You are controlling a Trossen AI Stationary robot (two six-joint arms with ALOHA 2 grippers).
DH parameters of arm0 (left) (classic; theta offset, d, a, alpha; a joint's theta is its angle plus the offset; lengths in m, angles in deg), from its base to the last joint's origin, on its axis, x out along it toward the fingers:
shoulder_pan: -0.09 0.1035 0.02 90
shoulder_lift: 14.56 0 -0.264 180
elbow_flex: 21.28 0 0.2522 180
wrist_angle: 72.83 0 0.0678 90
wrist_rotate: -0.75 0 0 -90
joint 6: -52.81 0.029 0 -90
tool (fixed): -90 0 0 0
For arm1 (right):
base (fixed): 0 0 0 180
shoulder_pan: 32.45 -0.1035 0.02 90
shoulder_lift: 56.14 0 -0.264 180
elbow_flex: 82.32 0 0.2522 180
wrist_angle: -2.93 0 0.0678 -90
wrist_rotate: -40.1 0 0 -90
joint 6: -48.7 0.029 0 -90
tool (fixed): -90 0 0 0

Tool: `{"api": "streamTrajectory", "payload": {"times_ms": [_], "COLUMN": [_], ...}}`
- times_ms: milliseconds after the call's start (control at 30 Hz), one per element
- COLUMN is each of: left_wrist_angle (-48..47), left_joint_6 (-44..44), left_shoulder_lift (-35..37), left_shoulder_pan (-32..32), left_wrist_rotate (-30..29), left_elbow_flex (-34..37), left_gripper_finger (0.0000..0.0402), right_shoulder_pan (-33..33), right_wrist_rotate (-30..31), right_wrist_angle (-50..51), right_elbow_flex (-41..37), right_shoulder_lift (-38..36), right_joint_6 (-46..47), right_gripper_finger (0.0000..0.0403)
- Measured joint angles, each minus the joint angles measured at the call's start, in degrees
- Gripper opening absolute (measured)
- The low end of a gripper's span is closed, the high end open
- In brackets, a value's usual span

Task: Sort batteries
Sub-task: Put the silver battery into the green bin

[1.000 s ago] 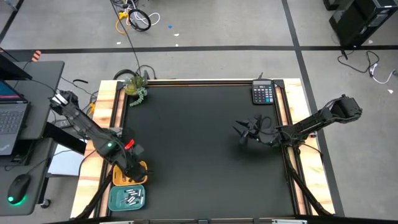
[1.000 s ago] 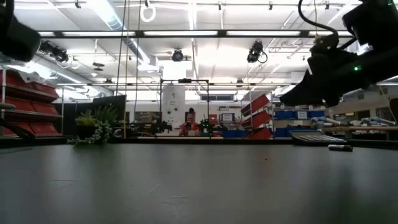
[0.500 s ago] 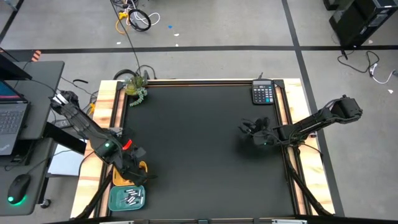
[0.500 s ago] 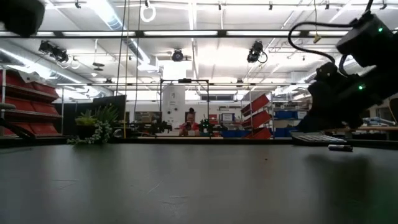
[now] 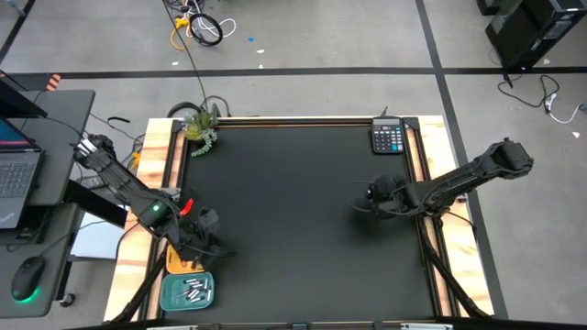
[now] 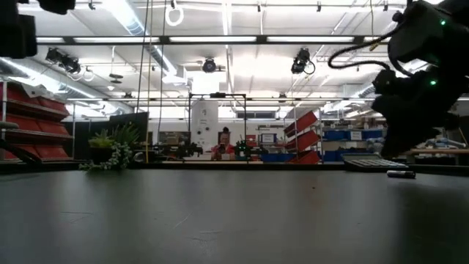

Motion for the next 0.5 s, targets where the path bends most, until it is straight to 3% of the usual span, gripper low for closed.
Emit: {"api": "streamTrajectory", "payload": {"times_ms": [500], "left_wrist_angle": [0.24], "left_joint_6": [7.99], "left_shoulder_lift": [0.00], "left_shoulder_pan": [0.06], "left_wrist_rotate": [-6.01], "left_elbow_flex": [0.00], "left_gripper_finger": [0.0176], "right_shoulder_pan": [3.82], "right_wrist_rotate": [-15.15], "right_wrist_angle": [-0.09], "right_elbow_flex": [-2.15], "right_shoulder_lift": [0.02], "right_joint_6": [-3.31], "right_gripper_finger": [0.0158]}}
